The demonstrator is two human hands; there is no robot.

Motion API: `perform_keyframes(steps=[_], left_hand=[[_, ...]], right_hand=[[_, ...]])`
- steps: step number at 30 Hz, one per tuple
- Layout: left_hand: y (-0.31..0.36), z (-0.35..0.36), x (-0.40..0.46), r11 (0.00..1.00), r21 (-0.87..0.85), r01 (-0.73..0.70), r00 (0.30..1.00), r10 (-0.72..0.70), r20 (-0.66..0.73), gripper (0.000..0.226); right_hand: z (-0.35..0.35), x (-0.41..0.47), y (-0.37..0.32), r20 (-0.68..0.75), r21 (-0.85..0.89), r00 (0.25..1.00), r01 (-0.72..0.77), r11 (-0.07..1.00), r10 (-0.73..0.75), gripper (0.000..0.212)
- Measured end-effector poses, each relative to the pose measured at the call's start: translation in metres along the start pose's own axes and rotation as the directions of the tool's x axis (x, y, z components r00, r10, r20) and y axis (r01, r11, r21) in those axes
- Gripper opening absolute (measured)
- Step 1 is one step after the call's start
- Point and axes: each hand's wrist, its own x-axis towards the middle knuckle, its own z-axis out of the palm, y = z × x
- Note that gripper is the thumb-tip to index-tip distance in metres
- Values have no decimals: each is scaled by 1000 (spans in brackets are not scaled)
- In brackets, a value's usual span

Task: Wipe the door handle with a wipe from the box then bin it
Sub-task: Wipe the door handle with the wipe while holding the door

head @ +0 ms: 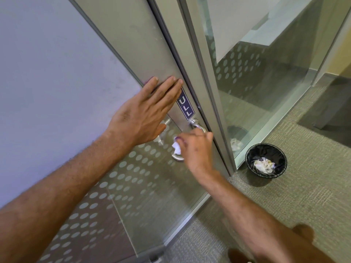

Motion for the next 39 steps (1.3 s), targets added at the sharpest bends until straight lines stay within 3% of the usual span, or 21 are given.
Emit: perform_keyframes(steps=[2, 4, 7, 9, 13, 17, 20, 22, 26, 30, 35, 39], left_hand=[[-2, 1, 1, 1000, -5, 1, 1000, -1, 7, 100], [-2, 0, 1, 1000, -15, -2, 1000, 2, 10, 100], [0, 2, 0, 1000, -13, 0, 1000, 0, 1, 100], [1, 4, -1, 1000, -15, 1, 1000, -1, -5, 99], [0, 5, 0, 1000, -24, 12, 1000, -12, -2, 98], [1, 5, 0, 1000, -20, 7, 1000, -7, 4, 98], [0, 4, 1, 999, -40, 12, 1000, -12, 11, 98], [0, 4, 1, 999, -52, 13, 1000, -12, 11, 98], [0, 3, 1, 999, -51, 5, 1000, -4, 13, 97], [-1, 2, 1, 998, -55, 8, 1000, -8, 14, 98], [-2, -1, 1, 998, -61, 10, 999, -8, 32, 99], [-2, -2, 1, 998, -60, 14, 999, -12, 32, 99]], right_hand=[[-19, 10, 24, -142, 252, 980, -100, 962, 139, 17], [-34, 18, 45, -137, 377, 973, -123, 918, 187, 16], [-41, 24, 64, -62, 260, 998, -10, 965, 27, 13], [-41, 24, 73, 3, 276, 1000, 25, 961, -26, 13], [-40, 27, 85, 67, 395, 994, -102, 913, 83, 12], [-32, 35, 88, 127, 621, 931, -344, 704, 343, 24], [-22, 50, 84, 127, 675, 878, -418, 608, 462, 15], [-19, 56, 82, 239, 695, 862, -474, 540, 448, 10], [-23, 53, 93, 365, 712, 881, -473, 520, 301, 16], [-23, 48, 100, 464, 795, 848, -526, 303, 256, 12], [-12, 39, 99, 543, 824, 783, -567, -12, 302, 15], [-6, 10, 111, 591, 800, 746, -592, -99, 307, 27]])
